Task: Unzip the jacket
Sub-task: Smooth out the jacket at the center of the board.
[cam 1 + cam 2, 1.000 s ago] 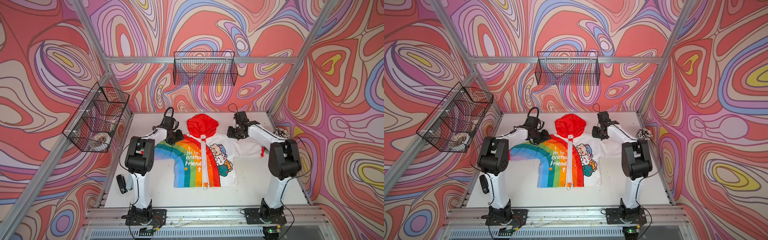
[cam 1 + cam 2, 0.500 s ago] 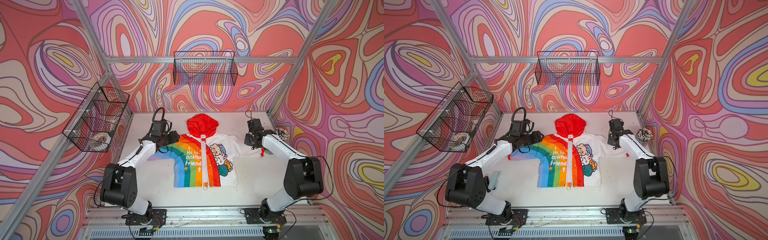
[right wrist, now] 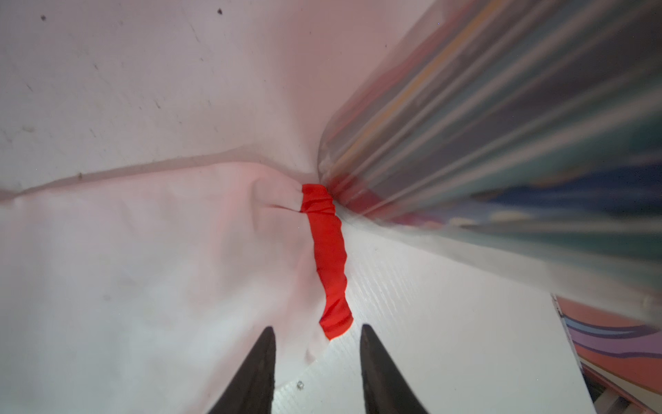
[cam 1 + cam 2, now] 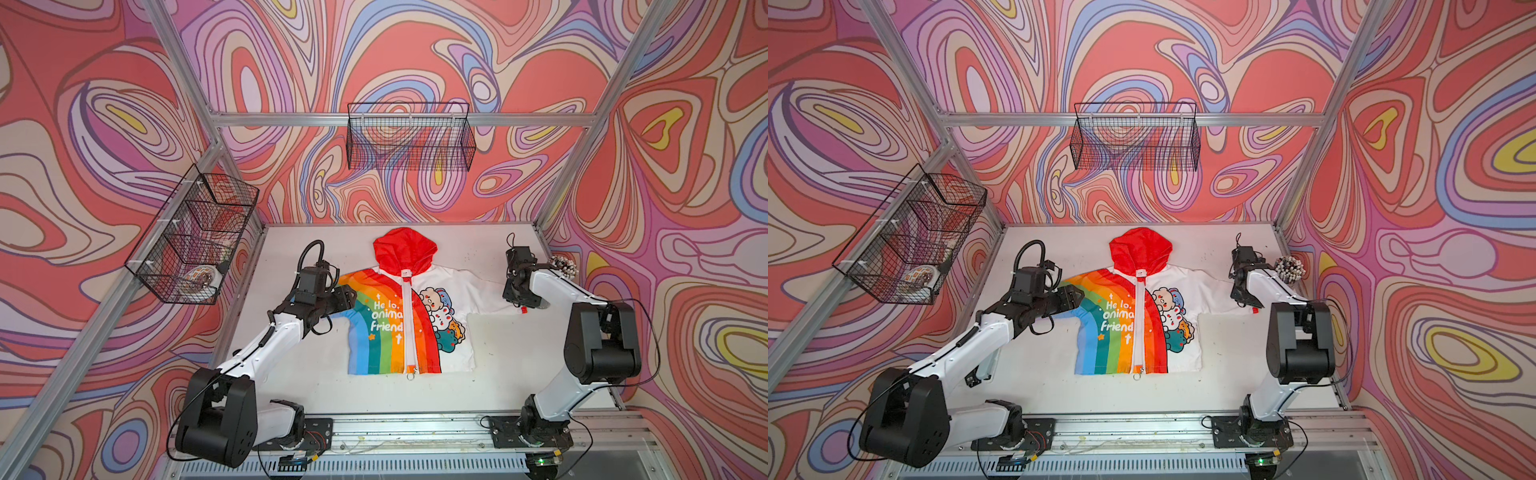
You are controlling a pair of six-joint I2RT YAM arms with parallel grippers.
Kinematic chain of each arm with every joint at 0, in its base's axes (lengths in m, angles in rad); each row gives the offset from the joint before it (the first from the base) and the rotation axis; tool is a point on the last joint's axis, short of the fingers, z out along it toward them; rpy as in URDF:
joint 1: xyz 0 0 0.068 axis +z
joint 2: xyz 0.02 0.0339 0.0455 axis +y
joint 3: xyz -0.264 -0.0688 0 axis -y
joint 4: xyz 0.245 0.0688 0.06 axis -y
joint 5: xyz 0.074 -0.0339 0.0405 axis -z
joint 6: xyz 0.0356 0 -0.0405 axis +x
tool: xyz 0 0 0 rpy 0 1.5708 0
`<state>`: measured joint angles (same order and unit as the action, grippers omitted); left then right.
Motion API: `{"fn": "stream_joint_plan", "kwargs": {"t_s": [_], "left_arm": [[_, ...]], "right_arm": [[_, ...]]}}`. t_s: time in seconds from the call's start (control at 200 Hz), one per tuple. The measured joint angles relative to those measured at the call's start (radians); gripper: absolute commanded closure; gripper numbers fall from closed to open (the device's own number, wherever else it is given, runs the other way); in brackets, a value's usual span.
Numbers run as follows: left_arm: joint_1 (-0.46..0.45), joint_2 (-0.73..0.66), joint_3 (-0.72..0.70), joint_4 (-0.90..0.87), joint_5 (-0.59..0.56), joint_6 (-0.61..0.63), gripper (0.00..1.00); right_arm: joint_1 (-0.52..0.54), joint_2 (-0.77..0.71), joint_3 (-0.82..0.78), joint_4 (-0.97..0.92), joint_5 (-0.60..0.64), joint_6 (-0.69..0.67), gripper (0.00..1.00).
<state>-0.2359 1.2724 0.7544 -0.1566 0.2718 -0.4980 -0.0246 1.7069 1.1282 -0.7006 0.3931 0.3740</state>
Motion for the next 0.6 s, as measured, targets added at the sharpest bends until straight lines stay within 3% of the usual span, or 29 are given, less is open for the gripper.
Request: {"fn": "stream_joint_plan", "kwargs": {"t_s": [0.401,0.601], "left_arm": [[-0.049,-0.056,-0.012,0.002,0.004,0.001,0.35],[-0.064,-0.072,-0.012,-0.019,-0.002,0.009,0.35]], "right_arm": [[-0.010,0.158,0.057,-0.003,0.010,-0.016,0.64],[-0.016,0.186,0.070,-0.004,0.020,-0.018,0.95]]}}
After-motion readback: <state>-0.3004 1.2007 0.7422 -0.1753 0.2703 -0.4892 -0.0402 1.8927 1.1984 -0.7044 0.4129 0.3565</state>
